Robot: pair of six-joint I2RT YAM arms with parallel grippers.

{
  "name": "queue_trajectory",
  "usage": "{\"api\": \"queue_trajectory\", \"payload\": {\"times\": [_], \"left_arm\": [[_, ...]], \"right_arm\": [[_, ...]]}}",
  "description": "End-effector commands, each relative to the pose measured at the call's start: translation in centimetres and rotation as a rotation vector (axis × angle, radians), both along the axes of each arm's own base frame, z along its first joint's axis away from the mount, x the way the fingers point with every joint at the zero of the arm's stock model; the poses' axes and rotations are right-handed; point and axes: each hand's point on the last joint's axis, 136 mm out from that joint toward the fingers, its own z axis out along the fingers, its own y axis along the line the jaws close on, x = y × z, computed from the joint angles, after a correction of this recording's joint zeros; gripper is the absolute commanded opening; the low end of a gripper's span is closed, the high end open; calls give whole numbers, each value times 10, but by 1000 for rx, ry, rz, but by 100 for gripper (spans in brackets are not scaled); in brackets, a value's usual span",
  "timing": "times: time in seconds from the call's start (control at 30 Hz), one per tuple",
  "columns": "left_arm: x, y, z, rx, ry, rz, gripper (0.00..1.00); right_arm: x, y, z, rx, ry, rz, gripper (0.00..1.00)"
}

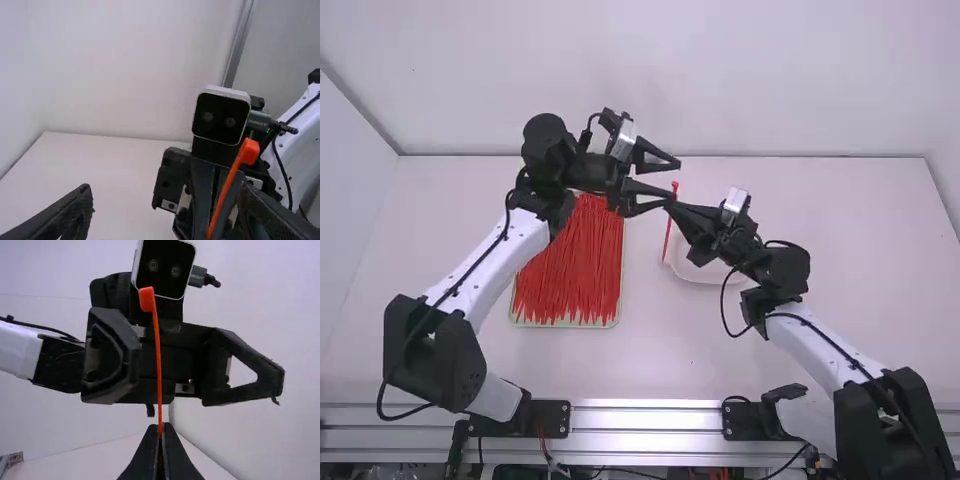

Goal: Fasten the cable tie

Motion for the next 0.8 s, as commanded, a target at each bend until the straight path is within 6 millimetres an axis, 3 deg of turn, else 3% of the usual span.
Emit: {"api": "queue_trajectory", "payload": {"times": [0.0,0.27,0.6,0.67,0.77], "left_arm": [[-3,-2,10,-8,-26,-9,71],[-7,-5,14,-15,-22,-25,41],[-15,-13,18,-23,-19,-51,43],[-17,-15,18,-24,-19,-55,41],[-16,-15,18,-25,-18,-52,30]], "right_arm": [[4,-1,12,15,-30,-18,0],[8,-7,11,28,2,-21,0],[10,-7,9,23,17,-25,0],[9,-6,8,23,17,-22,0],[10,-7,8,23,17,-26,0]]}}
